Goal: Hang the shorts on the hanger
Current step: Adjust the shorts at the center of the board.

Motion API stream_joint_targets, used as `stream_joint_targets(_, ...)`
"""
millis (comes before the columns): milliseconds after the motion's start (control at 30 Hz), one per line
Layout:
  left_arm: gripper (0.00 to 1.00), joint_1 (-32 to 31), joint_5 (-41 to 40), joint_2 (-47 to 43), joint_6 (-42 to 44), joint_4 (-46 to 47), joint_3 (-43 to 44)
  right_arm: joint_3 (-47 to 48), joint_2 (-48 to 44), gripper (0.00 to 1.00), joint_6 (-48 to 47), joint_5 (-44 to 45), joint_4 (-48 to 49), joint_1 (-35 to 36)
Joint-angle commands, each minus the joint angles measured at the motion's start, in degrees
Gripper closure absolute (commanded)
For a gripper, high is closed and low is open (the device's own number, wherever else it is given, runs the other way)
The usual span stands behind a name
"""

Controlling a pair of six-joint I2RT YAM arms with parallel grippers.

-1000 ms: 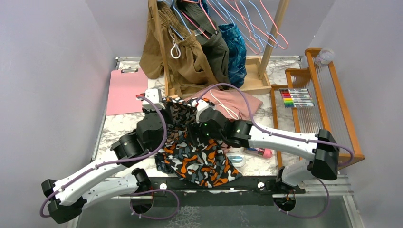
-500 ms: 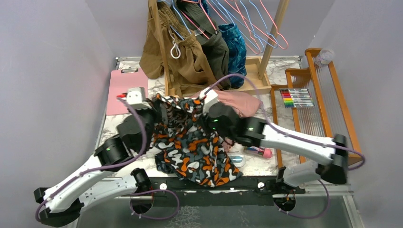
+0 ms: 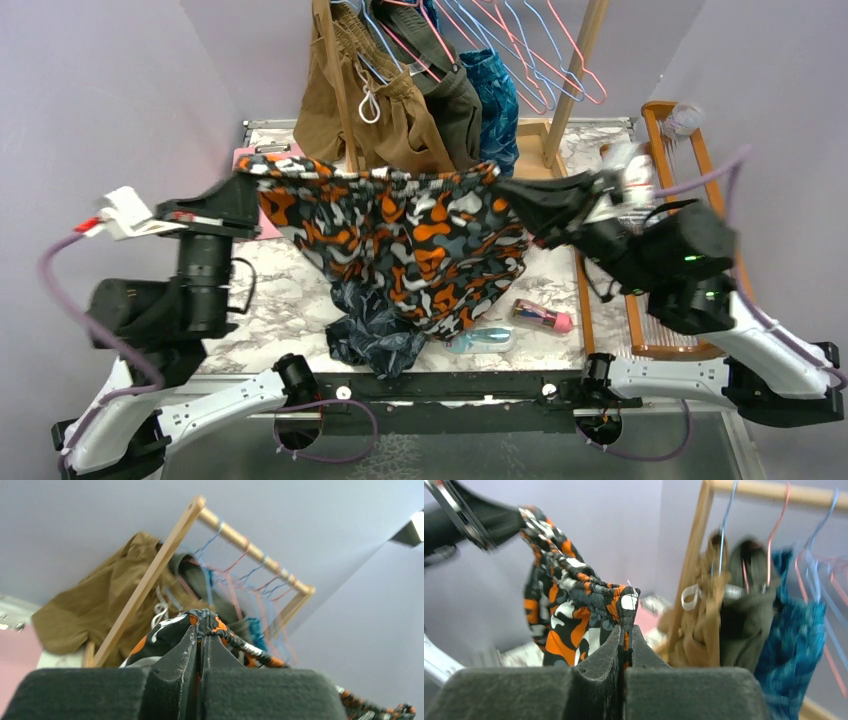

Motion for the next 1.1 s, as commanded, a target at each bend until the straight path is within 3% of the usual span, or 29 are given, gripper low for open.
stream_joint_targets(0, 1.0, 0.23, -4.73, -1.9, -7.97, -6.0, -9.67, -16.37, -2.19, 0.99, 0.07, 5.89, 0.22, -0.22)
stream_joint_targets(100, 1.0, 0.24, -5.75, -4.24, -17.58, -13.79, -17.84, -29.32, -7.67, 0.99, 7.45, 8.07, 1.61, -0.21)
stream_joint_targets(233, 1.0, 0.22, -1.19, -8.39, -26.7, -18.29, -28.33, -38.87, -12.49, 0.99, 17.95, 6.06, -2.4, -0.28)
stream_joint_targets(400, 1.0, 0.27, 4.39, -10.32, -30.07, -19.5, -34.45, -41.36, -15.11, 0.99, 24.44, 1.66, -8.46, -0.25)
stream_joint_targets(533, 1.0, 0.22, 6.34, -8.21, -30.89, -19.74, -35.91, -40.64, -13.26, 0.99, 26.59, -7.14, -12.44, -0.24)
stream_joint_targets(600, 1.0, 0.24, 7.19, -6.92, -31.34, -19.72, -36.43, -40.23, -11.82, 0.89, 27.76, -12.32, -14.05, -0.25)
stream_joint_targets(700, 1.0, 0.28, 8.08, -5.94, -32.79, -19.66, -38.09, -38.73, -9.58, 0.52, 29.25, -16.6, -17.59, -0.27)
stream_joint_targets(767, 1.0, 0.22, 8.49, -5.93, -33.78, -19.63, -39.28, -36.84, -8.84, 0.4, 30.5, -14.91, -20.7, -0.27)
stream_joint_targets(933, 1.0, 0.23, 8.24, -7.44, -35.14, -19.74, -41.4, -28.89, -6.1, 0.31, 33.08, -7.42, -27.93, -0.26)
stream_joint_targets(1067, 1.0, 0.22, 8.04, -8.15, -35.65, -19.74, -42.2, -21.88, 2.36, 0.3, 35.3, -5.07, -35.85, -0.25)
